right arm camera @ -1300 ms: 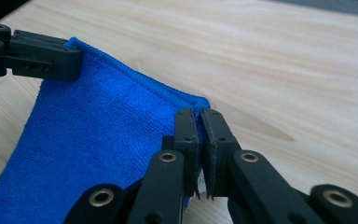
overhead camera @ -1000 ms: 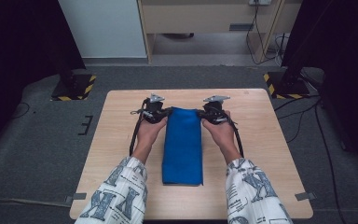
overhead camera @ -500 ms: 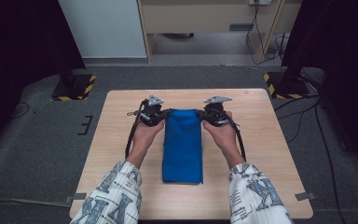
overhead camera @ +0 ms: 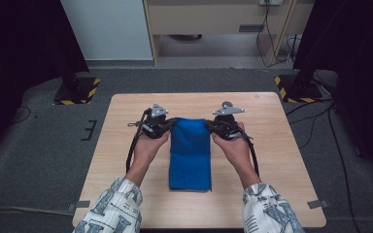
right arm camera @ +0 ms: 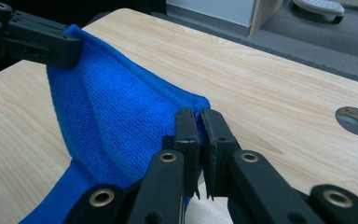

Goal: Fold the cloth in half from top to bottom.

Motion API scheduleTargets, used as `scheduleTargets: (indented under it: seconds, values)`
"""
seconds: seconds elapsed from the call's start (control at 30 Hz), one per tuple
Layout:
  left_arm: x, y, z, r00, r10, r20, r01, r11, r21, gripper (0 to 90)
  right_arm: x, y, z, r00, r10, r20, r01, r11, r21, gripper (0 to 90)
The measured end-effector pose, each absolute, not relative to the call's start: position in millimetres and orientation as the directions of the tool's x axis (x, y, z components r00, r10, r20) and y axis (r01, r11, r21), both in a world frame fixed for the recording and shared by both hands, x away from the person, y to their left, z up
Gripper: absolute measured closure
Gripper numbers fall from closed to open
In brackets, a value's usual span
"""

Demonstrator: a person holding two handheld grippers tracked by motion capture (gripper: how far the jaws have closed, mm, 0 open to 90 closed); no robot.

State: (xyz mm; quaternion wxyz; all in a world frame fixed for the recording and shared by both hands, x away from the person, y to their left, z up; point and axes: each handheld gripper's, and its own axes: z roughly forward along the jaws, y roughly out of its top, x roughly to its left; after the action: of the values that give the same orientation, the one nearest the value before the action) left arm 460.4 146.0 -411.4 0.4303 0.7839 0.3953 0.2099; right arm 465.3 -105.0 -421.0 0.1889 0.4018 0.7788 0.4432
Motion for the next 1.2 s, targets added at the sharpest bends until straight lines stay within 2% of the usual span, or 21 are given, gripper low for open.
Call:
scheduleTargets:
  seconds: [0.83, 1.2]
  values:
    - [437.6, 146.1, -420.6, 0.630, 0.776, -0.022, 0.435, -0.329, 0.838, 86.7, 438.5, -112.7, -435.2, -0.632, 0.772, 0.072, 0.460, 0.298, 0.837, 85.7]
    - [427.2, 148.6, -430.8, 0.634, 0.771, -0.057, 0.446, -0.305, 0.842, 86.7, 430.7, -115.1, -439.2, -0.639, 0.766, 0.078, 0.460, 0.299, 0.836, 85.6]
